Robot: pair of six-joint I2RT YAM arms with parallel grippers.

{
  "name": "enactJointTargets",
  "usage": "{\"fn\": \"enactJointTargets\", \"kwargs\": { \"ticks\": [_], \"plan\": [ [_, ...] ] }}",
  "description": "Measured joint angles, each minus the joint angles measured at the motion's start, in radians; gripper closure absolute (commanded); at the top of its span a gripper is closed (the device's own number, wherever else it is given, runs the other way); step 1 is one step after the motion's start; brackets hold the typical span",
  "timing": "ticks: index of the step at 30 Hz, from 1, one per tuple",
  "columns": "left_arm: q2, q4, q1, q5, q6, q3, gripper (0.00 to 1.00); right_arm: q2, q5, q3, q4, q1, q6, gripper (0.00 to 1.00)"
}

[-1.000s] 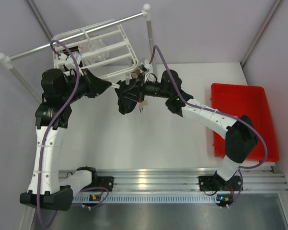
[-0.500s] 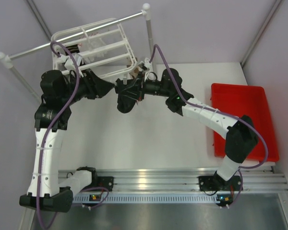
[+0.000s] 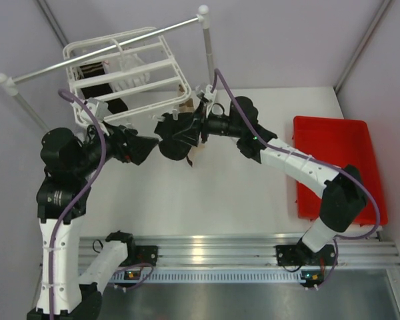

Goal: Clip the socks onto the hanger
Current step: Clamp the sock onto the hanger, then reset both arms

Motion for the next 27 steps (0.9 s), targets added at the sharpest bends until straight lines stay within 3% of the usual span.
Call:
{"fn": "enactJointTargets", "kwargs": {
  "ticks": [8,9,13,22,27],
  "plan": [
    [-0.068,-0.057,0.0,-0.039,0.094,-0.042,0.02,-0.222,0.05,-0.137,-0.126,-0.024,-0.087,0.26],
    [-0.076,-0.065,0.0,-0.047,0.102,-0.051,0.02,-0.256,0.058,-0.153,-0.145,-0.027,-0.099,0.15],
    [-0.096,-0.09,0.0,-0.082,0.142,-0.063,0.02,-0.431,0.097,-0.25,-0.211,-0.054,-0.143,0.0],
    [-0.117,-0.085,0.0,-0.184,0.226,-0.074,0.02,-0.783,0.183,-0.454,-0.351,-0.268,-0.211,0.0],
    [-0.18,-0.053,0.0,-0.266,0.235,-0.181,0.02,-1.023,0.271,-0.579,-0.43,-0.311,-0.253,0.0]
  ]
}}
